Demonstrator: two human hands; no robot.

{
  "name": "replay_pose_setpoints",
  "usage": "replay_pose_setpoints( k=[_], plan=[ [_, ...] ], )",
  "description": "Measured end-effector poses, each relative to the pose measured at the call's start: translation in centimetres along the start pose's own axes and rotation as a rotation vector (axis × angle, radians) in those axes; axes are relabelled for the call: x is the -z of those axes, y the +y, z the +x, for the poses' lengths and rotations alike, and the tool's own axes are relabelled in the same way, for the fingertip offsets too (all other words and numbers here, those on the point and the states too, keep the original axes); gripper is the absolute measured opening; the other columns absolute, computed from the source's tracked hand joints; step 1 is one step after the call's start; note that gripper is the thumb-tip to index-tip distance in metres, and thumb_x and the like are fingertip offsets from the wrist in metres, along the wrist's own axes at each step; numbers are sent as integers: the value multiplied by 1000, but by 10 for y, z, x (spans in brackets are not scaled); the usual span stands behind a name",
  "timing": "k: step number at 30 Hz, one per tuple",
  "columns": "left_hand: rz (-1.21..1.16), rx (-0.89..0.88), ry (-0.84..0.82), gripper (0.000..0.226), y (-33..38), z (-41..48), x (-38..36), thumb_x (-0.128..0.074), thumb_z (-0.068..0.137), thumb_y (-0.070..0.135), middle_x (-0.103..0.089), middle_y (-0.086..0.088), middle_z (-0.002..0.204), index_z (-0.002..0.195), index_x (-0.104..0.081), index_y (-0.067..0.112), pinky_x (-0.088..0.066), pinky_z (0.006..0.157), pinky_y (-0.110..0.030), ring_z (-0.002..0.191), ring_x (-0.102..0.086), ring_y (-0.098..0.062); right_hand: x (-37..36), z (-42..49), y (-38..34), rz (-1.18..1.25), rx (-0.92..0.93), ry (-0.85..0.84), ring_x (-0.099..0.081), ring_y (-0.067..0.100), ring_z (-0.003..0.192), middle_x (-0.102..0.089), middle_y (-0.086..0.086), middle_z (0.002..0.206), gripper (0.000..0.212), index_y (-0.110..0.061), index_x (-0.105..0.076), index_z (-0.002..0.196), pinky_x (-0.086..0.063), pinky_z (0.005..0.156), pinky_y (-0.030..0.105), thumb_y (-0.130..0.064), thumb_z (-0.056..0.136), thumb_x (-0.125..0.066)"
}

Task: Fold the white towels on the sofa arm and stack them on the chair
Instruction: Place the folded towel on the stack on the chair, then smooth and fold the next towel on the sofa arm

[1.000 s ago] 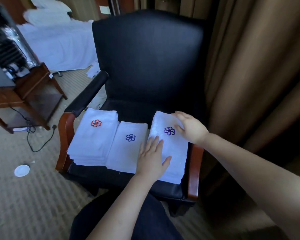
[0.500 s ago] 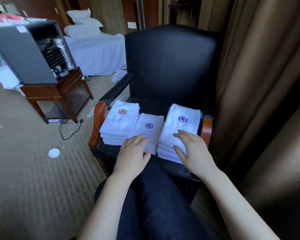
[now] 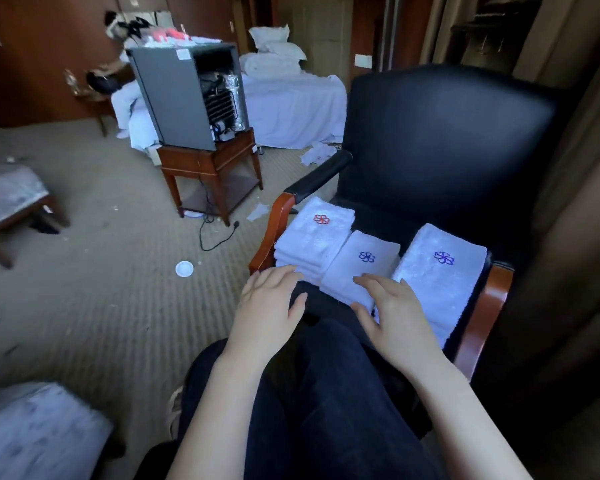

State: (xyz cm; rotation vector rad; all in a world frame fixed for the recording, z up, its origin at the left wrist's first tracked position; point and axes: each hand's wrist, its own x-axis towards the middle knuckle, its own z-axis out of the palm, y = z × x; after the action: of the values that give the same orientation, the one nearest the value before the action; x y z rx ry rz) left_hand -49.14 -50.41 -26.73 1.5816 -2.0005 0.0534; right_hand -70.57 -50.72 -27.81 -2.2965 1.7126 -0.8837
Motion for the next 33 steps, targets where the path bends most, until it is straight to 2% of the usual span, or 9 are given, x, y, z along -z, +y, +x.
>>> replay_pose_setpoints(
  k=[2,4,10,13,15,18,22,28,33],
  plan=[
    [58,51,7,29,-15,-6,17,-60,92,25,-61,5,130,119,-66,18,-36,101,-36,119,-55,-19,-10,15,-19,35,67,-7,-58,26,114,-64,3,124,36,-13,-63,124,-41,104,48,-30,92,-54],
    [108,134,11,30,-32,-16,38,-58,94,27,-58,7,133,122,-64,19,-34,99,-33,122,-51,-17,-21,30,-43,73,130,-54,-56,25,117,-63,3,126,35,-14,-62,125,-39,106,51,-24,92,-62],
    [266,413,142,30,-80,-65,96,-55,89,30,-67,1,118,112,-68,15,-45,93,-44,106,-61,-25,-62,54,-127,175,410,-211,-51,20,124,-61,0,130,36,-16,-60,129,-30,114,46,-27,94,-58],
    [325,530,198,34,-102,-97,123,-50,84,33,-70,0,108,105,-70,15,-51,86,-43,97,-65,-26,-82,57,-169,202,545,-294,-49,17,127,-58,-2,133,43,-20,-57,132,-20,118,40,-37,95,-45],
    [365,605,232,32,-112,-118,140,-51,83,32,-70,-1,105,103,-69,14,-52,85,-42,95,-65,-26,-93,56,-196,233,629,-342,-47,16,128,-57,-5,134,41,-21,-56,133,-18,118,37,-38,97,-44],
    [394,732,262,45,-119,-151,163,-39,86,42,-69,-2,107,104,-68,12,-51,87,-43,101,-63,-26,-108,47,-236,314,737,-423,-44,12,127,-56,-10,133,35,-24,-56,131,-21,117,33,-32,97,-53],
    [449,892,323,55,-116,-198,189,-30,87,47,-67,0,114,113,-66,15,-47,92,-41,108,-60,-23,-126,33,-284,405,875,-510,-50,16,121,-60,-8,128,35,-20,-60,127,-29,114,40,-31,95,-54],
    [567,1108,445,42,-105,-264,228,-41,88,39,-65,5,122,117,-64,19,-45,96,-40,115,-58,-20,-139,4,-360,494,1092,-586,-52,18,119,-62,-4,127,47,-18,-62,125,-34,110,42,-43,91,-40],
    [715,1218,499,27,-86,-310,252,-63,88,20,-67,2,119,114,-66,16,-46,90,-40,111,-60,-23,-144,-26,-410,496,1258,-702,-42,17,130,-52,-7,138,40,-24,-51,137,-30,109,30,-33,98,-51]
  ],
)
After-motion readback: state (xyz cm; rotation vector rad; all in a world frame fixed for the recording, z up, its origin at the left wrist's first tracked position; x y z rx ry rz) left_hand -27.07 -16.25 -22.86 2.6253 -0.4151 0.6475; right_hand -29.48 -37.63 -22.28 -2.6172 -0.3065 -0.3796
